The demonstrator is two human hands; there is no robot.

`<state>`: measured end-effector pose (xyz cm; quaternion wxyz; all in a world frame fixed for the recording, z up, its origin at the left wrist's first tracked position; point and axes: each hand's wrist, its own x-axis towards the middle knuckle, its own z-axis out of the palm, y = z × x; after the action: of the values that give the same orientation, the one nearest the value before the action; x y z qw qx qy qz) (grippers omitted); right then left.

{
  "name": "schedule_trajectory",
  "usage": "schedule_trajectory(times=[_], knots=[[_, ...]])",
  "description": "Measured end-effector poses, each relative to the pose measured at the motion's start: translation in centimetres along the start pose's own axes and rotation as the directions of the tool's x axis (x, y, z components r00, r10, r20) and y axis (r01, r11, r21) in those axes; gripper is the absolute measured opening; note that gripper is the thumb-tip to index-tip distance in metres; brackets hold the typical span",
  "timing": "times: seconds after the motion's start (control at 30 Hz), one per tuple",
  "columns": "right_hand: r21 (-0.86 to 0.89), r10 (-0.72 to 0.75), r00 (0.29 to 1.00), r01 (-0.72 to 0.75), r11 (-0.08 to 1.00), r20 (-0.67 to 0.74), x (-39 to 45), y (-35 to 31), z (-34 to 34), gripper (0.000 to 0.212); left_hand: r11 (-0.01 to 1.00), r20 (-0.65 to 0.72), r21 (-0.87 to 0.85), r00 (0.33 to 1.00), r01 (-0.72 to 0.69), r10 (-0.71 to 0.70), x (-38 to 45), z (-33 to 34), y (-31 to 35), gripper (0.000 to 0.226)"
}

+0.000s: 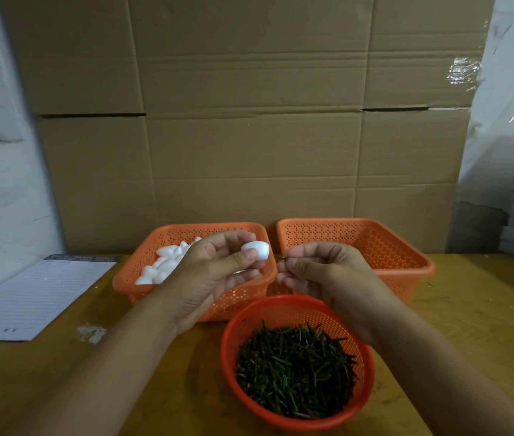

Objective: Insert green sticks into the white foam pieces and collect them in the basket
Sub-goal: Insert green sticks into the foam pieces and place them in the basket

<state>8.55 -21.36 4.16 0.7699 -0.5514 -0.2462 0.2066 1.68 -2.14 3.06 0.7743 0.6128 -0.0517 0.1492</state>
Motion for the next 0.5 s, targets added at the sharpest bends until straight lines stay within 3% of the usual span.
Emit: schedule_trajectory(times=[0.5], knots=[[-0.204,-0.02,1.0,0.023,0.979,0.021,-0.31,0.01,-0.05,0.008,0.998,0.029,0.06,1.0,0.01,-0.012,-0.18,0.46,0.15,0.041]])
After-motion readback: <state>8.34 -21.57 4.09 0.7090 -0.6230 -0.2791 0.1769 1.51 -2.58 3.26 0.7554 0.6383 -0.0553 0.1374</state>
